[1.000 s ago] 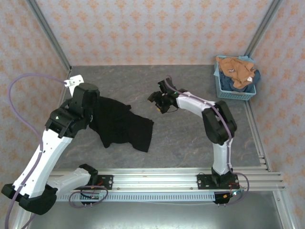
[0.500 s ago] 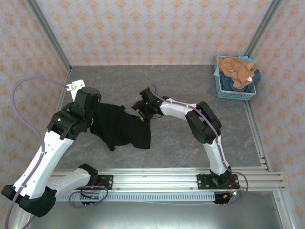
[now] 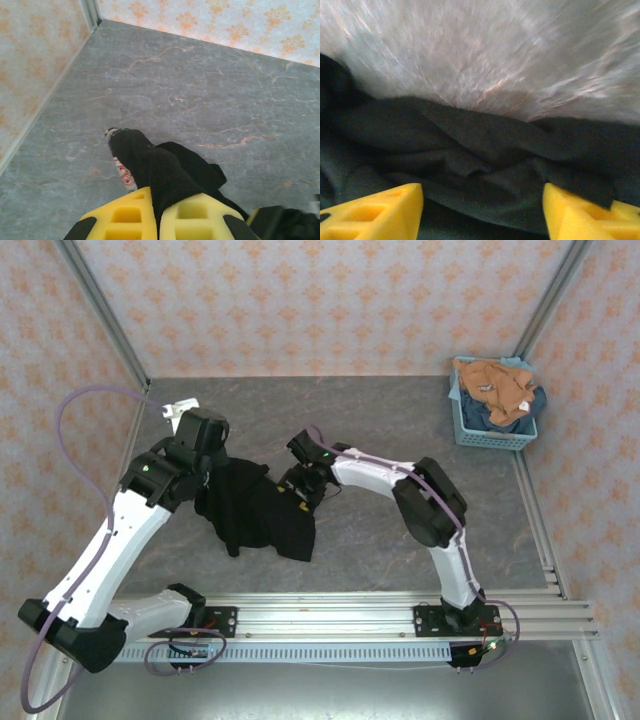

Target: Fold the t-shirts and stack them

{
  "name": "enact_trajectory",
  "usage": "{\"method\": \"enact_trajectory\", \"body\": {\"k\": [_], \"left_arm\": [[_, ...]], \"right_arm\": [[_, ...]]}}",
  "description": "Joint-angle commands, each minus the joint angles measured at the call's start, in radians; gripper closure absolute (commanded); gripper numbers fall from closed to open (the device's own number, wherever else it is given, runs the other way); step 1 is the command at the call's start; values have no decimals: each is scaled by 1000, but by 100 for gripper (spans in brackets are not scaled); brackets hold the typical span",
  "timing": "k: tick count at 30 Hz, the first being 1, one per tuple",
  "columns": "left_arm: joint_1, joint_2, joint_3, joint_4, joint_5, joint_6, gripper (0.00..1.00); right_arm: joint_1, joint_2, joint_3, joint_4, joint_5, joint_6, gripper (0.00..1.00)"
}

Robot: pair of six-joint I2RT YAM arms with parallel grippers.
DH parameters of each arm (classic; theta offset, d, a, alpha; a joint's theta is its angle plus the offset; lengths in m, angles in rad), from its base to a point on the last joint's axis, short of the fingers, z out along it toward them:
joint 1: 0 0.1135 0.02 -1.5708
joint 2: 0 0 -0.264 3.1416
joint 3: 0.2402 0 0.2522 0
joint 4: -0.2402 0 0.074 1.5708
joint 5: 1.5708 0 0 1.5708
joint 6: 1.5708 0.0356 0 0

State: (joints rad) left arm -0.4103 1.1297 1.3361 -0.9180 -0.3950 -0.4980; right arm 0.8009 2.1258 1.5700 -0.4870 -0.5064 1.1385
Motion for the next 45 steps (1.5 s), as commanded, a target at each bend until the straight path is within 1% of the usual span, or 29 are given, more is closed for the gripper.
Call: {"method": "enact_trajectory", "body": {"k": [1,4,5,7,9,12,13,16,19,21,22,24,26,27,29,30,31,32,34,36,38,41,42,45], "left_arm": [[10,35,52,54,48,-14,100],[10,90,100,70,90,-12,100],[10,114,124,76,110,-13,100],[10,165,178,90,154,-14,100],[10,228,259,91,207,-23,100],[10,341,423,97,300,-31,100],[10,381,486,98,330,-69,100],[9,500,703,98,408,-103,100],[8,617,945,76,467,-140,100],[8,684,1103,42,486,-156,100],[9,714,1173,23,486,-161,100],[11,741,1253,-14,470,-167,100],[18,736,1242,-41,452,-176,100],[25,725,1209,-53,443,-178,100],[44,688,1092,-50,436,-188,100],[59,668,1015,-38,442,-194,100],[72,651,943,-28,443,-192,100],[83,642,880,-19,440,-183,100],[116,640,771,-6,451,-160,100],[140,660,702,-8,456,-123,100],[163,695,653,-19,470,-87,100],[180,744,622,-54,465,-42,100],[182,755,621,-72,443,-11,100],[195,774,617,-111,369,21,100]], "right_arm": [[11,52,55,-30,-47,-14,61],[-19,29,16,-3,-18,22,95],[-41,1,-6,3,9,28,100],[-93,-75,-51,15,71,23,100],[-163,-164,-72,-20,137,-7,100],[-270,-314,-71,-86,224,-83,100],[-302,-364,-61,-114,251,-118,100],[-389,-492,-8,-215,323,-211,100],[-446,-620,39,-287,405,-281,100],[-452,-699,56,-310,462,-321,100],[-452,-731,66,-325,469,-338,100],[-442,-775,68,-354,449,-346,100],[-411,-803,46,-373,415,-345,100],[-382,-819,13,-366,404,-344,100],[-323,-833,-71,-332,360,-322,100],[-292,-830,-127,-292,312,-299,89],[-261,-815,-185,-268,262,-271,71],[-237,-795,-220,-256,224,-250,57],[-197,-754,-273,-256,187,-235,36],[-196,-741,-312,-270,196,-223,30],[-213,-758,-347,-249,219,-220,28],[-260,-745,-363,-236,250,-230,28],[-277,-730,-363,-231,261,-236,30],[-313,-679,-382,-187,313,-225,33]]}}
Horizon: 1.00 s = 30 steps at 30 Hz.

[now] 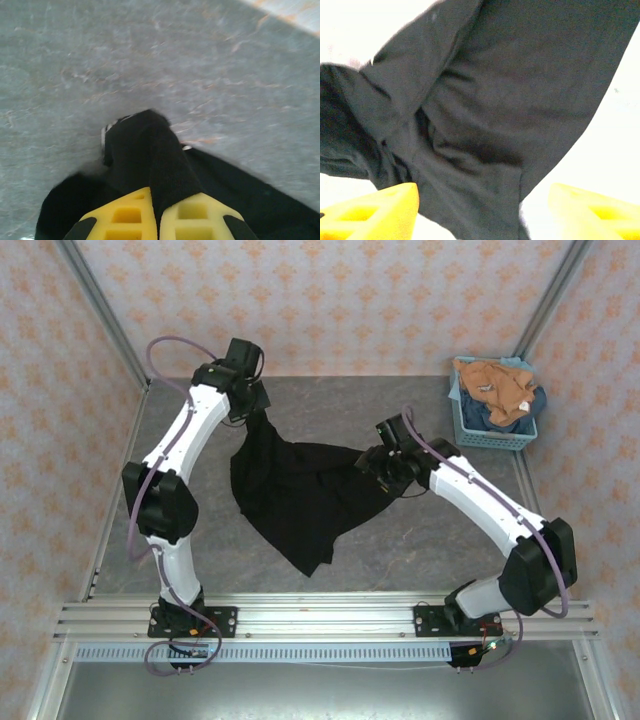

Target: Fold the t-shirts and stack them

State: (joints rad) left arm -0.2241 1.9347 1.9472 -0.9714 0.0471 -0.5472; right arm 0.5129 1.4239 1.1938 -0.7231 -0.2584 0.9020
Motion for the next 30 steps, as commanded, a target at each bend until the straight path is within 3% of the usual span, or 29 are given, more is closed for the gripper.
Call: {"method": "enact_trajectory", "body": {"k": [1,6,12,14,16,17,20,24,27,30], "left_arm": [[18,-31,5,-64,-88,75,100],[55,-3,-27,-70,-119,82,100],[132,-19,-73,-100,-187,98,100],[181,-49,-102,-105,-196,97,86],[221,-80,-142,-108,-186,105,44],[225,-99,-164,-111,-181,109,38],[226,-186,-293,-102,-72,91,35],[192,-329,-595,-2,132,-43,33],[127,-390,-760,97,197,-138,25],[63,-371,-822,149,199,-177,23]], "right_arm": [[-40,43,-20,90,72,19,35],[-112,180,-7,208,88,55,38],[-221,321,6,243,23,167,39],[-248,326,0,242,12,174,39],[-264,325,11,213,19,154,37],[-271,324,17,193,20,146,36],[-296,322,21,169,5,125,35],[-319,344,49,141,-12,73,33],[-332,379,77,121,-44,37,32],[-346,408,91,116,-67,26,32]]}}
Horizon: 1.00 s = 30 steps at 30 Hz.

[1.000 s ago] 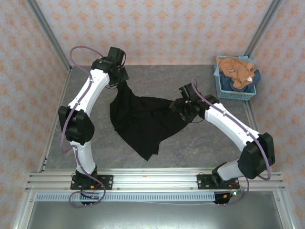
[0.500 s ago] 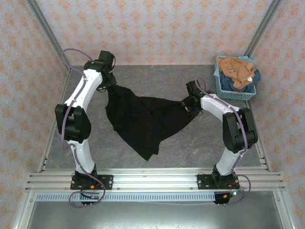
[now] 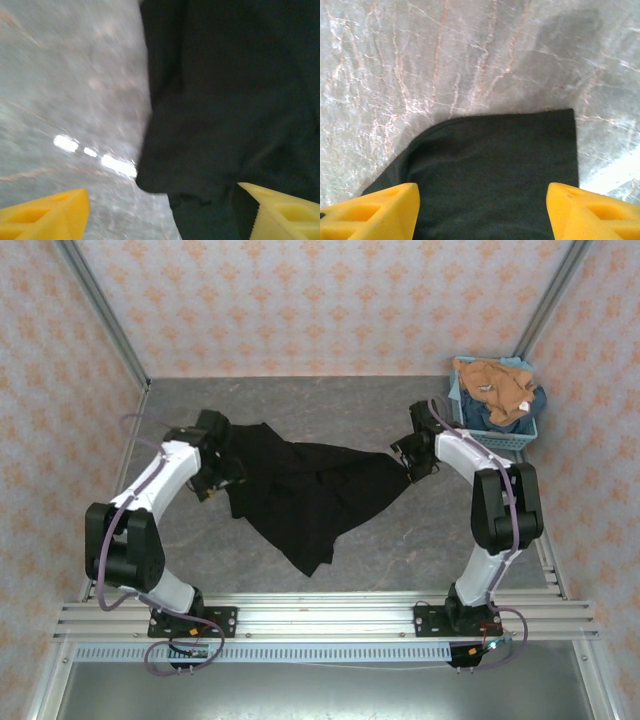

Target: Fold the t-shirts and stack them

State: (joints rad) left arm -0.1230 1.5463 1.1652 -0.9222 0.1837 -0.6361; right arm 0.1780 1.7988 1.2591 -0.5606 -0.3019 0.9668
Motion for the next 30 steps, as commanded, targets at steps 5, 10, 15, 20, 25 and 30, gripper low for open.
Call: {"method": "enact_trajectory", "body": {"k": [5,10,15,20,25,30], "left_arm": [[-56,82,-69,105,-16,-91,25],[-58,161,-67,91,-41,-74,29],[-64,179,-109,120,-35,-91,32],[-66,184,-140,179,-50,-106,62],[-67,122,-117,153,-119,-106,100],[-67,13,-50,75,-158,-108,100]], "right_arm": [[-16,55,34,-43,-38,-29,31],[-15,54,26,-49,-26,-13,32],[-16,44,10,-48,-26,-10,32],[-15,35,-20,-35,-21,-5,32],[-23,32,-66,-7,-14,12,34],[-26,22,-77,11,-2,28,36]]}}
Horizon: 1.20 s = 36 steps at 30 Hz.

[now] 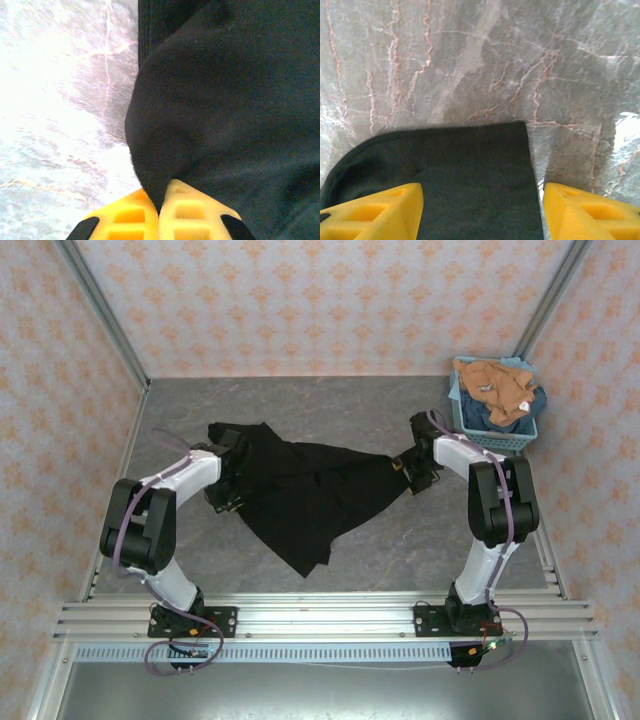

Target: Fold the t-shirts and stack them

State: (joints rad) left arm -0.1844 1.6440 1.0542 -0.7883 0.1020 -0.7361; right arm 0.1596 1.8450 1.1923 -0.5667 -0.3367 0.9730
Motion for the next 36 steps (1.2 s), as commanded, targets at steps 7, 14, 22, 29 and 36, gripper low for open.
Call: {"method": "enact_trajectory", "body": {"k": [7,14,22,29,36], "left_arm": [[14,-121,161,-177,-98,-3,100],[37,-88,98,-170,-39,0,98],[58,-75,-8,-85,0,-11,85],[60,-29,-7,-50,13,1,73],[64,-10,0,-44,-2,15,73]], "right_arm": [[-8,1,7,40,19,69,41],[-8,9,13,53,14,95,42],[-6,-22,15,21,24,55,42],[-4,-46,-3,10,22,38,40],[-2,-62,-19,10,20,36,40]]}}
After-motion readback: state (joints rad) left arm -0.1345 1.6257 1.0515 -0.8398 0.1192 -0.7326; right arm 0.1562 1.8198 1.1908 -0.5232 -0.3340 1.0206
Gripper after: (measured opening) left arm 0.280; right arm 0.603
